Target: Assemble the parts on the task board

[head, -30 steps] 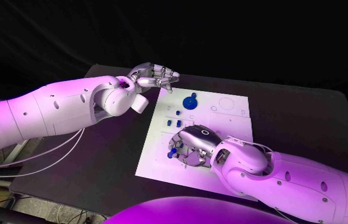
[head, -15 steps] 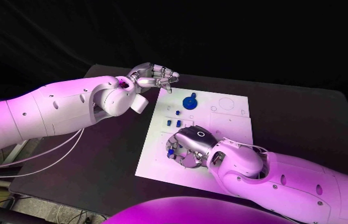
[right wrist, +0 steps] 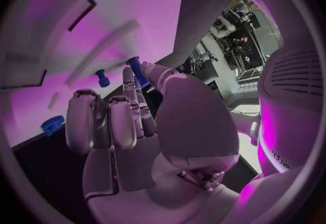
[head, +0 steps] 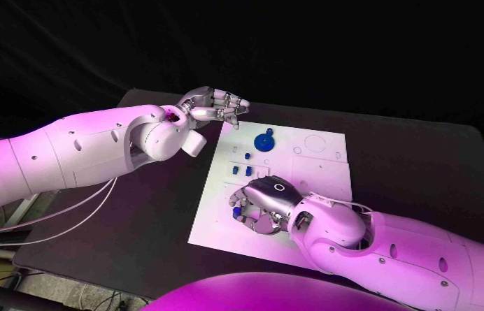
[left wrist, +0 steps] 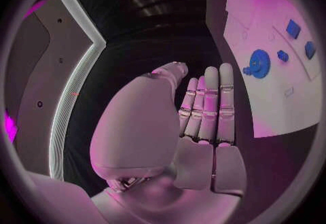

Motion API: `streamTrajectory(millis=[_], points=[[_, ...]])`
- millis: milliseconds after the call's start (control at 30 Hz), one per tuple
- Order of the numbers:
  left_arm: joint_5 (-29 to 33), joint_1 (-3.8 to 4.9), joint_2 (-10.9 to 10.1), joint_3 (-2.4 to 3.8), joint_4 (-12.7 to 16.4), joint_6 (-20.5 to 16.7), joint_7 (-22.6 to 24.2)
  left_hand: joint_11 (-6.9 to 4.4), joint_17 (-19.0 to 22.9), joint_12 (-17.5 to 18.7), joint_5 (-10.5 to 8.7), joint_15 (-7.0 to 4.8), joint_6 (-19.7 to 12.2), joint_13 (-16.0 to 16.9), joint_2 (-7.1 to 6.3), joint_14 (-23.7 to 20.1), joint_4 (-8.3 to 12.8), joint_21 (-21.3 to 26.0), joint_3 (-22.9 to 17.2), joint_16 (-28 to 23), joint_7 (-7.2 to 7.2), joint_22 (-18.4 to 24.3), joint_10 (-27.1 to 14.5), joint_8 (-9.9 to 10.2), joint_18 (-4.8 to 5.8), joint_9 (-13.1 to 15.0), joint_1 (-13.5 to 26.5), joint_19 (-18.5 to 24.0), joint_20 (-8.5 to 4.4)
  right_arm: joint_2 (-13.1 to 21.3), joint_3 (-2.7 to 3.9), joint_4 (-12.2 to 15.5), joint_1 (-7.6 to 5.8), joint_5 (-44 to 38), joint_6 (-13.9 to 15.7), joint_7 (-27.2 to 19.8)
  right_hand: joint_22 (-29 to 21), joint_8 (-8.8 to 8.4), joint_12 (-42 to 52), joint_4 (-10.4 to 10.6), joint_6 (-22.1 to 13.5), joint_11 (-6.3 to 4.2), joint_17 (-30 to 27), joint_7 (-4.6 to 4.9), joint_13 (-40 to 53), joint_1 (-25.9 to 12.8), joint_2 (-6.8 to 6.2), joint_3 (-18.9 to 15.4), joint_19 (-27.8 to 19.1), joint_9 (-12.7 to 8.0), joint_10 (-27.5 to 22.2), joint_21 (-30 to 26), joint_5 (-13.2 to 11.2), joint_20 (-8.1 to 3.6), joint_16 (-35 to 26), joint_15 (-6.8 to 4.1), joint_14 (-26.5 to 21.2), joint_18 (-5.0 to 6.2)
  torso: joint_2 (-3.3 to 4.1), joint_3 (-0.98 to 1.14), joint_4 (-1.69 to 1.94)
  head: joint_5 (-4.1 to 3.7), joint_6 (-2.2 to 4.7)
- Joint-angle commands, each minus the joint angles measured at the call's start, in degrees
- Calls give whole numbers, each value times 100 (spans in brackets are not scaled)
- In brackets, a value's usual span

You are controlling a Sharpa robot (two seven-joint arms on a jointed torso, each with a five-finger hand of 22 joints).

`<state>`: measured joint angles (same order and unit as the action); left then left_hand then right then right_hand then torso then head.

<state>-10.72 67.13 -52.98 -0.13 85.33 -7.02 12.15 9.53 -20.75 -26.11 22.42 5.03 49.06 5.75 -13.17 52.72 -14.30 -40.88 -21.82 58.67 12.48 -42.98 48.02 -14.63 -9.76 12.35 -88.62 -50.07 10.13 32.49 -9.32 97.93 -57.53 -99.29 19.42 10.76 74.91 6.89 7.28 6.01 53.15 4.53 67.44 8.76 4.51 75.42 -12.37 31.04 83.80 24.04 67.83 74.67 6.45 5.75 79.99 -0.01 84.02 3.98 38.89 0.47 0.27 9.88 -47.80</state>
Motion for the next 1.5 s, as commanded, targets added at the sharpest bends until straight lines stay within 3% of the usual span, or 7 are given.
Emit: streamTrajectory(millis=[33, 367, 500, 767, 867, 1033, 1500], points=[[-4, 4, 4, 4, 10, 98, 35, -10, 6, -37, 7, 7, -51, -5, 42, -20, 44, 26, 4, -35, 54, -1, -29, 13, -66, -7, -6, 15, 8, 32, -2, 26, 7, -63, 211, 69, 981, -116, -43, 7, -210, 16, -74, -2, 3, 11, -75, -34, 19, -48, -61, -108, 18, 21, -15, 14, 133, -69, -3, 4, -3, -12, 12], [3, 3, -11, 4, 2, 103, 35, -8, 14, -48, 6, 11, -58, -8, 51, -21, 35, 35, 9, -38, 57, 2, -33, 12, -65, -13, 17, 19, 12, 434, 17, 388, -3, 297, 1244, -194, 909, -286, 94, 71, -583, -12, -261, -18, 88, -52, -189, -326, -57, -102, -98, -343, -2, 0, -130, -13, 81, -30, -12, 2, -13, -51, 32], [7, 1, -13, 4, -2, 114, 34, -8, 15, -50, 5, 12, -59, -9, 52, -21, 33, 37, 10, -38, 57, 3, -33, 12, -65, -14, 21, 19, 13, 813, 61, 653, -98, 977, 1493, -512, 936, -104, 344, 107, -269, -8, -186, 2, 223, 1, -115, -433, -13, -21, 49, -272, 14, -13, -93, -15, 113, -47, -18, 0, -10, -165, 74], [24, -3, -25, 1, -5, 119, 66, -8, 17, -55, 2, 14, -54, -9, 52, -22, 27, 42, 15, -38, 54, 5, -32, 7, -64, -15, 33, 21, 15, 1821, 93, 835, -554, 3123, 407, -544, 1129, 357, 1751, 352, 404, -224, 102, -161, 1268, -163, 93, -772, 192, 166, 730, 251, 64, -141, 91, -181, 202, -144, -71, -27, -56, -529, 159], [42, -8, -25, -1, -3, 121, 110, -19, 20, -76, -17, 13, -25, -9, 50, -21, 6, 64, 38, -32, 35, 18, -22, -17, -65, -12, 74, 24, 21, 2237, 90, 877, -647, 3466, 109, -357, 1235, 674, 3329, 593, 220, -271, 93, -178, 2808, -117, 182, -1125, 288, 424, -90, 512, 127, -173, 121, -225, 223, -199, -97, -32, -84, -698, 178], [58, -20, -15, -10, 0, 239, 229, -39, 22, -107, -31, 8, -1, -10, 5, -31, -58, 143, 129, -18, -4, 71, -29, -50, -68, -13, 184, 27, 34, 2771, 66, 1039, -685, 3422, 4, -4, 1267, 1001, 5355, 811, 200, -280, 156, -239, 5027, -120, 131, -1422, 323, 710, 460, 615, 165, -194, 176, -233, 237, -215, -128, -26, -97, -982, 183], [66, -37, 28, -32, -17, 280, 333, -78, 16, -171, -38, -8, -38, -4, -15, -45, -169, 309, 305, 24, -65, 200, -51, -72, -73, -28, 311, -35, 37, 3485, -55, 1547, -491, 2203, 205, 1118, 1326, 1248, 6066, 1073, -27, -291, 481, -262, 5932, -473, 130, -2132, 399, 1096, 634, 840, 391, -209, 358, -241, 297, -260, -195, -55, -172, -1190, 57]])
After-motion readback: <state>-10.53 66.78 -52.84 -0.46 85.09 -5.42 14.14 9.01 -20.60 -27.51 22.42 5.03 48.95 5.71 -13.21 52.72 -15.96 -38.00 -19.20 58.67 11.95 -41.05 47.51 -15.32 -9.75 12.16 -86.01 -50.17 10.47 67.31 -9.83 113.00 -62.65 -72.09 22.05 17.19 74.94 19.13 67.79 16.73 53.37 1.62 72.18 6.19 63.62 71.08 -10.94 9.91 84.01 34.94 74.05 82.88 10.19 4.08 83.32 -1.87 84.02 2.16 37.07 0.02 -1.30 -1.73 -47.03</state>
